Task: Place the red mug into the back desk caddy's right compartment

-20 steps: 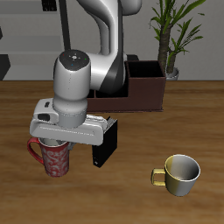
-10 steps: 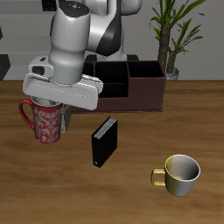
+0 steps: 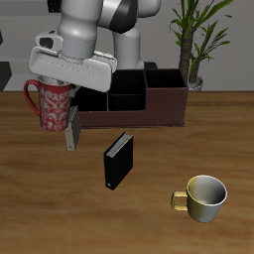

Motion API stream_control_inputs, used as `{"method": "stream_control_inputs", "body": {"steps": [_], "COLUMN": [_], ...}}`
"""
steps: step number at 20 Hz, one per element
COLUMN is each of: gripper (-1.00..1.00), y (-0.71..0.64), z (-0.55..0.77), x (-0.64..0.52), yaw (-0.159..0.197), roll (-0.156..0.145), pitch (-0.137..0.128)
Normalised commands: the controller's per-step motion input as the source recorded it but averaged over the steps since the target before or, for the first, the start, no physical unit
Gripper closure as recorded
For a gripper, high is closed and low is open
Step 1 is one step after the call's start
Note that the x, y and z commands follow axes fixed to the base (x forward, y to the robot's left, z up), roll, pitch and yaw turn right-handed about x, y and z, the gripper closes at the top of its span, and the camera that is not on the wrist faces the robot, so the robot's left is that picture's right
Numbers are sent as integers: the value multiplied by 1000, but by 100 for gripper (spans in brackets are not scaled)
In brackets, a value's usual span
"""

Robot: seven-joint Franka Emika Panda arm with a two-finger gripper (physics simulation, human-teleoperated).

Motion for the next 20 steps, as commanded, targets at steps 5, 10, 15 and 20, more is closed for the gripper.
{"method": "stream_control_inputs", "body": {"steps": [5,10,15,20], "gripper": [100,100,100,100], "y": [151,129,58,114], "z": [311,215,109,90], "x": [-667,-541,-470,-340], "yaw": [17,19,30,13], "roll": [-43,-8,-12,41], "pitch": [-1,-16,-19,-24]}}
